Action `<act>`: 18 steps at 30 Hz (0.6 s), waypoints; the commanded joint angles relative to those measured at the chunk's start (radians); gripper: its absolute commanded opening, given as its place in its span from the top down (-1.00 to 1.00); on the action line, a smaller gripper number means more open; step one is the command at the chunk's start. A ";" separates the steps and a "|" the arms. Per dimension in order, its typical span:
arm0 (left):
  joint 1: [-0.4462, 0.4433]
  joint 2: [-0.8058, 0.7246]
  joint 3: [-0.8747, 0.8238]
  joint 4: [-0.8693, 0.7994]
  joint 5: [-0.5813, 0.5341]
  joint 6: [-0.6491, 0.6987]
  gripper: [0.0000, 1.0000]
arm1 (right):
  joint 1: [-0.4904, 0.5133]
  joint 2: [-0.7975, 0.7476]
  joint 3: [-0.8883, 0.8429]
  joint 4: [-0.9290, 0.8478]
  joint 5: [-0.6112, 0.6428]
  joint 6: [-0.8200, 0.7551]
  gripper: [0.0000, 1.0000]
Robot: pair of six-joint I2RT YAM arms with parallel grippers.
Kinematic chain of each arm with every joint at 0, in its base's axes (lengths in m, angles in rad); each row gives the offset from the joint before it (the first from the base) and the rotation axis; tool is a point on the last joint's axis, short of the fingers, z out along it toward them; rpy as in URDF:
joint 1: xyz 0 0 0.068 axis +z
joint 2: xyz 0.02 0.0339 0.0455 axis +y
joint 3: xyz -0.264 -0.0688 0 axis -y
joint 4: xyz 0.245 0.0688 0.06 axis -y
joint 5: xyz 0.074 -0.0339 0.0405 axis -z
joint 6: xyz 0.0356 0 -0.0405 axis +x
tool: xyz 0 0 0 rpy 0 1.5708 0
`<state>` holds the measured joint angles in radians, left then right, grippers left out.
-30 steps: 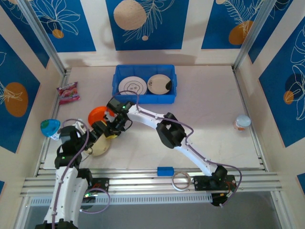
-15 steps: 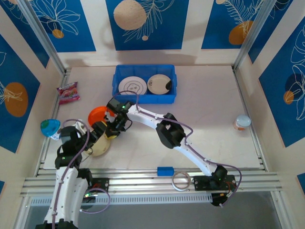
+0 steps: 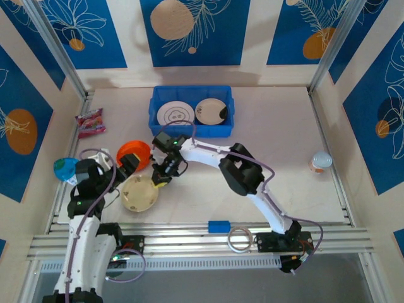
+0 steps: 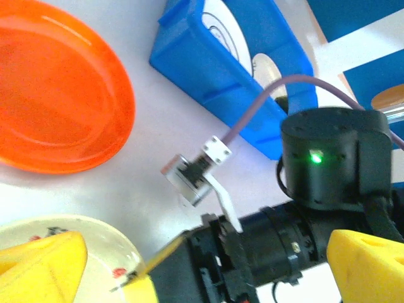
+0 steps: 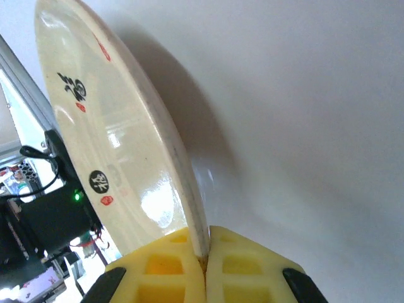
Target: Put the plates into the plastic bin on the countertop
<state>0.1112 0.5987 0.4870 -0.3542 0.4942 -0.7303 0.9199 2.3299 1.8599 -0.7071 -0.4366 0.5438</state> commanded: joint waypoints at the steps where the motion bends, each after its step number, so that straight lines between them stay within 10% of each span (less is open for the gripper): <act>1: 0.013 0.035 0.053 0.023 0.045 0.046 -0.94 | -0.045 -0.152 -0.109 0.066 0.011 -0.006 1.00; 18: -0.093 0.234 0.077 0.336 0.134 -0.073 -0.77 | -0.364 -0.509 -0.421 0.115 -0.139 0.104 1.00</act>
<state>0.0582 0.8173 0.5335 -0.1165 0.6067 -0.7784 0.5583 1.8725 1.4395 -0.5861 -0.5083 0.6350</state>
